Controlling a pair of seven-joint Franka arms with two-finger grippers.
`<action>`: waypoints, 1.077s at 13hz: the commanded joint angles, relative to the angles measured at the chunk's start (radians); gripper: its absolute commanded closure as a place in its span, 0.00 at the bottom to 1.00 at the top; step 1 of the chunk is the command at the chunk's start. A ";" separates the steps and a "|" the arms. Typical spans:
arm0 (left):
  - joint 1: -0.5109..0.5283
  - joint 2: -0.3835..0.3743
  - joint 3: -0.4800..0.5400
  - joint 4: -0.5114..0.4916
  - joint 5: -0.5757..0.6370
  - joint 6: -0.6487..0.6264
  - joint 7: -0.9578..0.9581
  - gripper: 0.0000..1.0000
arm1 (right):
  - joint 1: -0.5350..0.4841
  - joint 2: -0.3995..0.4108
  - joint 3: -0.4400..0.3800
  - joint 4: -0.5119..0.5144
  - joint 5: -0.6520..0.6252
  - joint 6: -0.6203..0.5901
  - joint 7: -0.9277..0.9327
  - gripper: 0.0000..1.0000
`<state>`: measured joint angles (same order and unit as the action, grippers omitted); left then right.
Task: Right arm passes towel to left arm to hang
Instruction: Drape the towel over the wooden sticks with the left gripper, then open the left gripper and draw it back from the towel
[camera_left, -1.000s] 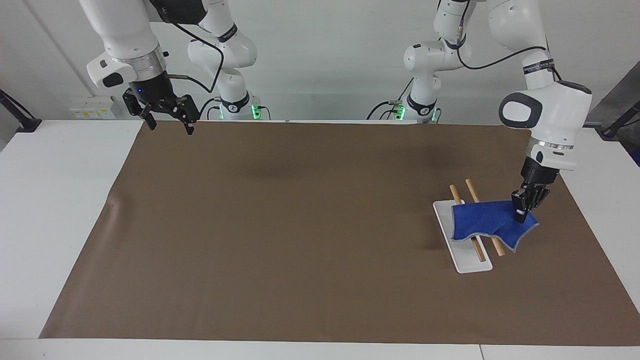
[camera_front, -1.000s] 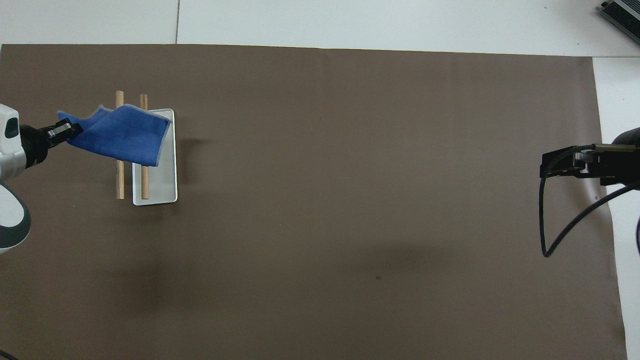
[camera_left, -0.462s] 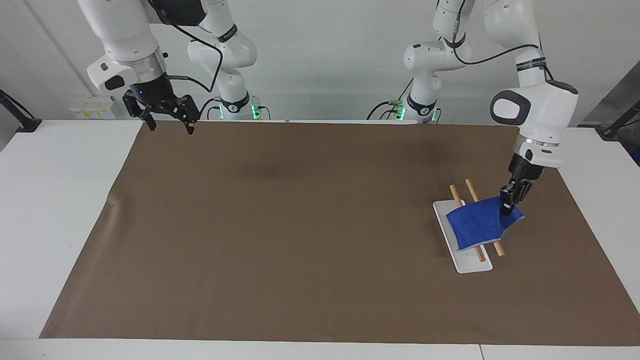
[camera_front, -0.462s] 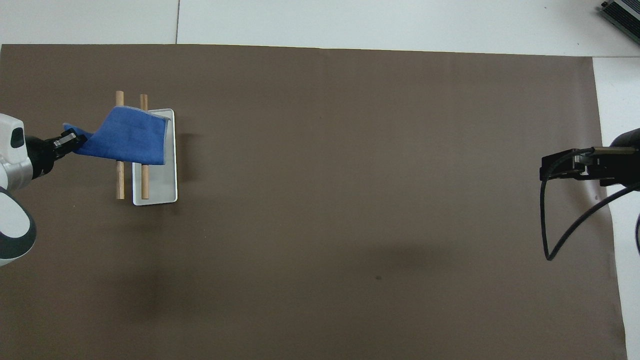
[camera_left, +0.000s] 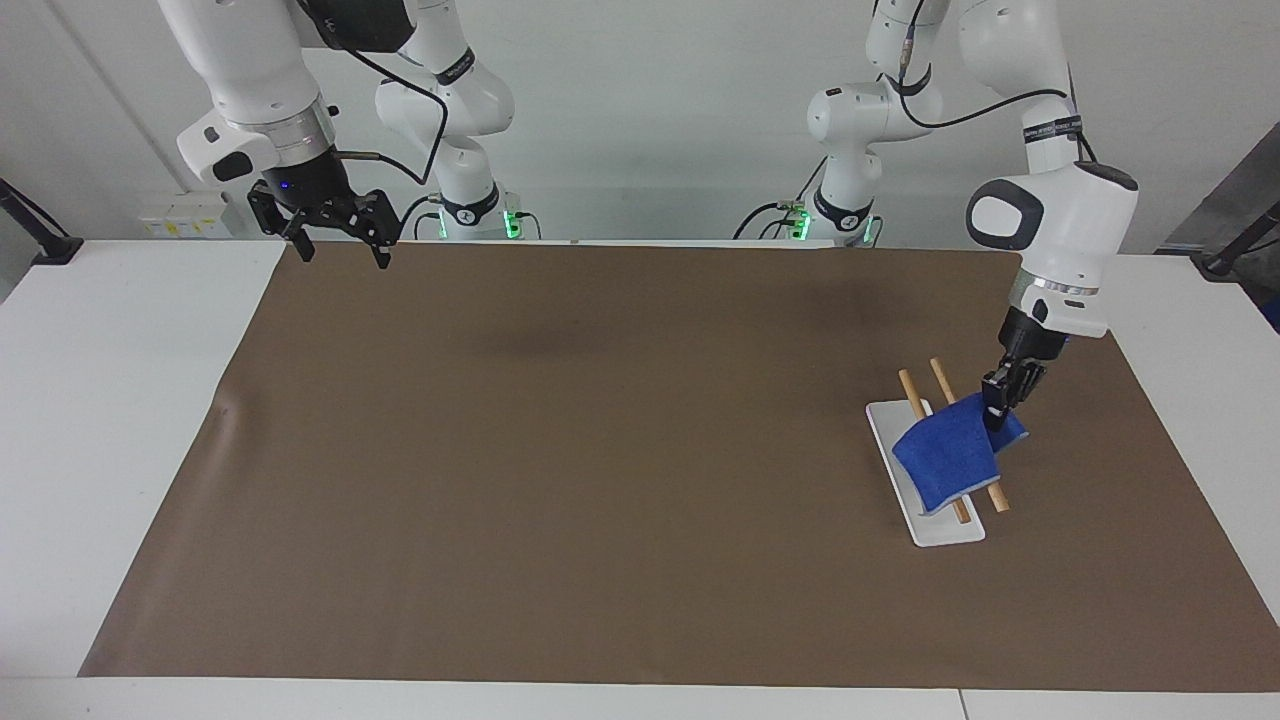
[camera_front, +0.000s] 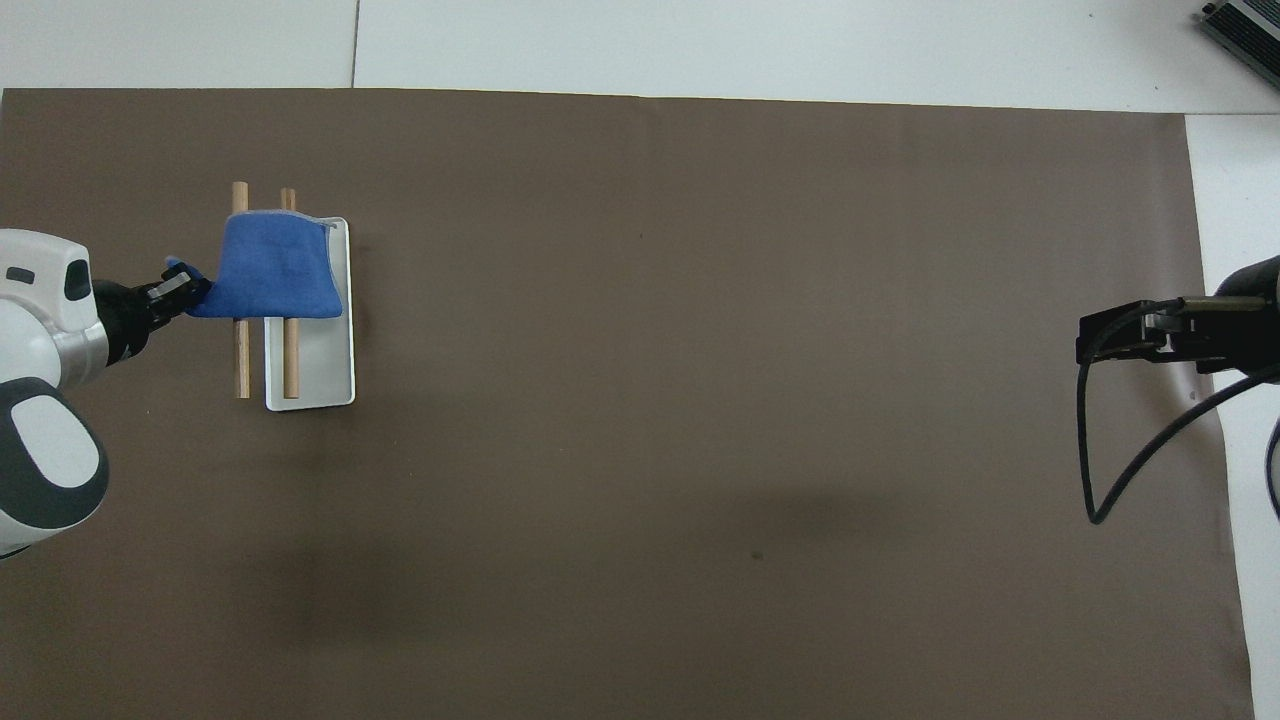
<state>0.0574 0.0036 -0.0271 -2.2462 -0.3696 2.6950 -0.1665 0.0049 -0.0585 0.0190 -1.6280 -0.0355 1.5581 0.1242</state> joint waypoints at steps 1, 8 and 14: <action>-0.002 -0.031 0.010 -0.029 0.024 -0.006 -0.019 0.34 | 0.001 -0.003 -0.005 -0.003 -0.001 -0.015 -0.028 0.00; 0.009 0.018 0.067 0.253 0.271 -0.439 -0.001 0.39 | -0.008 -0.007 -0.007 -0.021 0.006 0.000 -0.074 0.00; 0.007 0.013 0.069 0.635 0.336 -1.004 0.004 0.40 | -0.014 -0.007 -0.007 -0.021 0.006 -0.003 -0.072 0.00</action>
<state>0.0622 0.0002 0.0483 -1.7392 -0.0678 1.8518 -0.1642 -0.0024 -0.0583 0.0165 -1.6395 -0.0354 1.5581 0.0813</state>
